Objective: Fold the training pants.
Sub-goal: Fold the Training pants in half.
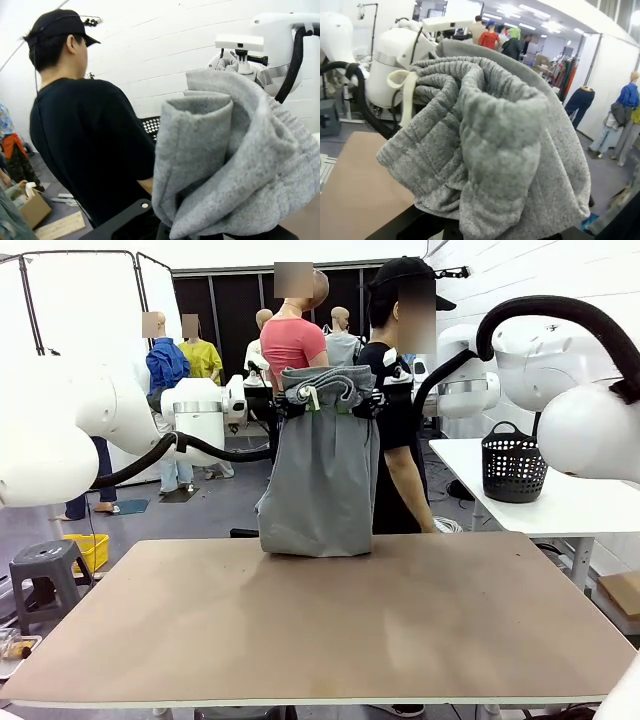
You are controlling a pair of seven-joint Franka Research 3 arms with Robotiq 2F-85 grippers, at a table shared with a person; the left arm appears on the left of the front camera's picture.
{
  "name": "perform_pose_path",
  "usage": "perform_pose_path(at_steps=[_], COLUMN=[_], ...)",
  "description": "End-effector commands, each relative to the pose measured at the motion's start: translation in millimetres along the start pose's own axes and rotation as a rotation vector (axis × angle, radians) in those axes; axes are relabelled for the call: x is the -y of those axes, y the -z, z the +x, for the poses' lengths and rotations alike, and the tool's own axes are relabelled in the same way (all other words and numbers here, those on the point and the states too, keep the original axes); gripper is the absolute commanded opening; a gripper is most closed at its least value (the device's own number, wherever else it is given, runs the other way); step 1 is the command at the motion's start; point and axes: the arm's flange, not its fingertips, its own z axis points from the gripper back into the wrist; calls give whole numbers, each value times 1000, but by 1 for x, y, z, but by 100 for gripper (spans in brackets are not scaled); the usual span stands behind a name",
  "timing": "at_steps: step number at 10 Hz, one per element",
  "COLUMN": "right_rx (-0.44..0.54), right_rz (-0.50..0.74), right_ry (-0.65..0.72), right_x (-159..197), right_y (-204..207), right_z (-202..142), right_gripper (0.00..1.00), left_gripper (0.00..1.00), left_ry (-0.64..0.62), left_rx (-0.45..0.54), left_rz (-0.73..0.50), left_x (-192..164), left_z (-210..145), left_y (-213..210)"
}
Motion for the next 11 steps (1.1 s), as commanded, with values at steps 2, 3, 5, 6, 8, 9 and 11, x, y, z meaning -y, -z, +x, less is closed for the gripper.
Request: perform_pose_path(at_steps=[2,3,5,6,8,9,11], right_rx=[-24,-37,-109,-139,-162,-90,-90], right_rz=[78,108,135,143,151,139,139], right_ry=[150,263,374,398,371,390,390], right_x=[-44,-61,-84,-91,-92,-93,-93], right_y=[-14,-17,-16,-14,-8,-3,-3], right_z=[-14,-26,-51,-57,-45,-58,-58], right_gripper=[0,0,0,0,0,0,0], left_gripper=[0,0,0,0,0,0,0], left_ry=[-176,-267,-374,-409,-410,-399,-399], left_rx=[27,26,50,93,43,29,29], left_rz=[-57,-77,-76,-77,-89,-104,-104], left_x=[43,63,92,102,107,107,107], left_z=[-12,-27,-45,-51,-41,-74,-74], left_y=[-24,-25,-40,-51,-69,-34,-34])
